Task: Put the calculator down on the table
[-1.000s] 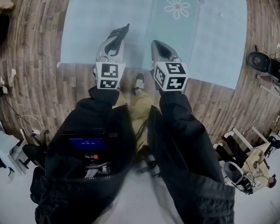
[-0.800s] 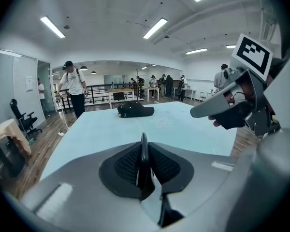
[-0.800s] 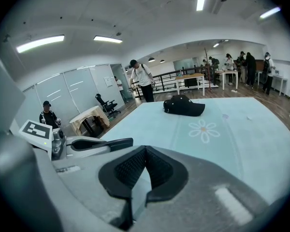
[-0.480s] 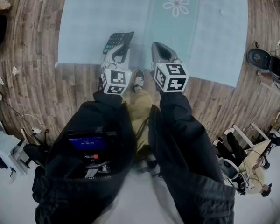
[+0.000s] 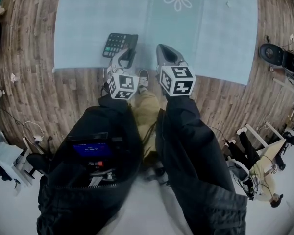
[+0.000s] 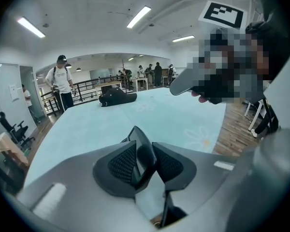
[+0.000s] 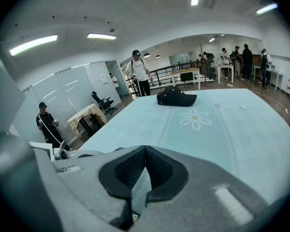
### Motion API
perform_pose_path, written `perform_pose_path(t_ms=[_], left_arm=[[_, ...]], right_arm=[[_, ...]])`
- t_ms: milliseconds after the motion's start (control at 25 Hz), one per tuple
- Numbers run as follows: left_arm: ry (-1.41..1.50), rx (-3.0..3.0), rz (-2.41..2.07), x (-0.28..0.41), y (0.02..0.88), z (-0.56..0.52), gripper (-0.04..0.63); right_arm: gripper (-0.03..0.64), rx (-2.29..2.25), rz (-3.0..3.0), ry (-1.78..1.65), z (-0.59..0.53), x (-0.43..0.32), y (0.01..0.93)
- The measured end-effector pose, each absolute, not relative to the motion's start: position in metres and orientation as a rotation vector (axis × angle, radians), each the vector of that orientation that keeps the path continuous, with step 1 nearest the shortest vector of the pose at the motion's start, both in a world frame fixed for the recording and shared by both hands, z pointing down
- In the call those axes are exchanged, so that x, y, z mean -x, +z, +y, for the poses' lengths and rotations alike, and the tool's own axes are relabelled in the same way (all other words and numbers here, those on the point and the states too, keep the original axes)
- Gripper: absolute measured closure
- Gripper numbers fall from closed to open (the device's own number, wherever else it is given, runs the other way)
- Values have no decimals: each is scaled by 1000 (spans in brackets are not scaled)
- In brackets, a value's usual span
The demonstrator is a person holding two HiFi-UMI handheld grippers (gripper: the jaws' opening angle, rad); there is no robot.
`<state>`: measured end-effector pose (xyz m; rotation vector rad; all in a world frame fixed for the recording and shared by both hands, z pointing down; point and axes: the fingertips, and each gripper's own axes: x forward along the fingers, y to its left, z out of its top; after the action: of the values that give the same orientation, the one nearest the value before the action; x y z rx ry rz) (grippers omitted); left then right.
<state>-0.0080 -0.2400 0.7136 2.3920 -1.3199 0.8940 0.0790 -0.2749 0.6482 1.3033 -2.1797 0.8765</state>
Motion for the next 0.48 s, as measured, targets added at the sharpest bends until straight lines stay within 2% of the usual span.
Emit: perform_pose_path(t_ms=[480], left_arm=[[1000, -2336, -1321, 12, 735, -228, 477]], right_arm=[[620, -1273, -2144, 913, -267, -77, 661]])
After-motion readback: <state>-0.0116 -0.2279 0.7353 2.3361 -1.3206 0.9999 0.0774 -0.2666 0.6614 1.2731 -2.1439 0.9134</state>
